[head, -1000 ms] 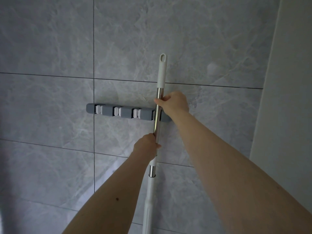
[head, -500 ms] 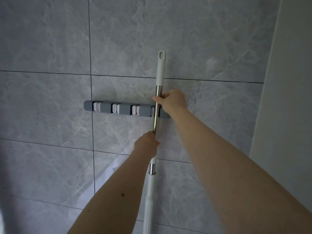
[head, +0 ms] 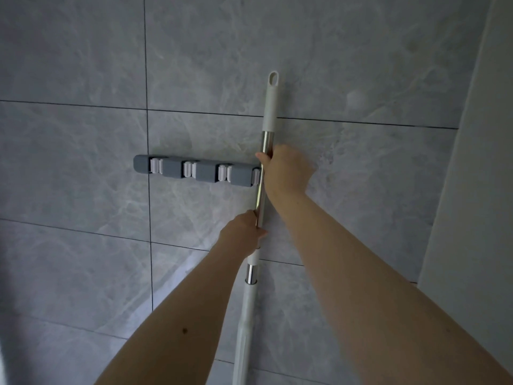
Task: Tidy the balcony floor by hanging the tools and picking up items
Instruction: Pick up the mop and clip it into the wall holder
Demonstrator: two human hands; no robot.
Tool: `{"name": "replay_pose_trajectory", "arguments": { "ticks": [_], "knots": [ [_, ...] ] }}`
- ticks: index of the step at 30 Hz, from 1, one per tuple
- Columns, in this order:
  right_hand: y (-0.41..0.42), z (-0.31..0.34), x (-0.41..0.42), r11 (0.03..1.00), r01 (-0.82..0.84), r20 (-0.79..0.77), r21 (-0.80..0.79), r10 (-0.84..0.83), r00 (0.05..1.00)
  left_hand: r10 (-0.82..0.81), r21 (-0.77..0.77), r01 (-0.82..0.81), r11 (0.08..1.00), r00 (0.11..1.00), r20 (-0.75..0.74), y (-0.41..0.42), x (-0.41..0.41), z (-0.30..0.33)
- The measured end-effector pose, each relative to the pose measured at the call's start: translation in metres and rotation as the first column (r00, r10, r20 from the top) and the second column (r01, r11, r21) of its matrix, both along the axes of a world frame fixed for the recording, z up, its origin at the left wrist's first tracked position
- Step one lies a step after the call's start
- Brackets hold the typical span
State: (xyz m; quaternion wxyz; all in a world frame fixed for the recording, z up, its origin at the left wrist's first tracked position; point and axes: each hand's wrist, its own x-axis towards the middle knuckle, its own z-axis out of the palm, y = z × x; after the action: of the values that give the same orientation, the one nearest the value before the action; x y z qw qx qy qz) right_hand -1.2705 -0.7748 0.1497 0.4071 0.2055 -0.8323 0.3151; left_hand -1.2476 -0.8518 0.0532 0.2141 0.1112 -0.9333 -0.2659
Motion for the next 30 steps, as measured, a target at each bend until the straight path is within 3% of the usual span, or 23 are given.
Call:
{"name": "replay_pose_trajectory", "arguments": {
  "ticks": [7, 13, 22, 30],
  "knots": [
    [0.0, -0.001, 0.003, 1.0, 0.003, 0.072, 0.027, -0.005, 0.997, 0.065, 0.103, -0.062, 0.993, 0.998, -0.02, 0.005, 0.009, 0.002],
    [0.002, -0.016, 0.015, 0.994, 0.022, 0.11, 0.109, -0.034, 0.993, 0.096, 0.326, -0.107, 0.939, 0.994, 0.049, 0.004, 0.028, 0.0],
    [-0.011, -0.022, 0.066, 0.98, 0.136, 0.098, 0.146, -0.151, 0.984, 0.069, 0.351, -0.103, 0.931, 0.992, 0.108, -0.026, 0.091, 0.029],
    [-0.062, -0.036, 0.145, 0.946, -0.042, 0.184, 0.321, -0.019, 0.983, 0.216, 0.349, -0.229, 0.909, 0.973, 0.077, -0.084, 0.184, 0.029]
  ]
}}
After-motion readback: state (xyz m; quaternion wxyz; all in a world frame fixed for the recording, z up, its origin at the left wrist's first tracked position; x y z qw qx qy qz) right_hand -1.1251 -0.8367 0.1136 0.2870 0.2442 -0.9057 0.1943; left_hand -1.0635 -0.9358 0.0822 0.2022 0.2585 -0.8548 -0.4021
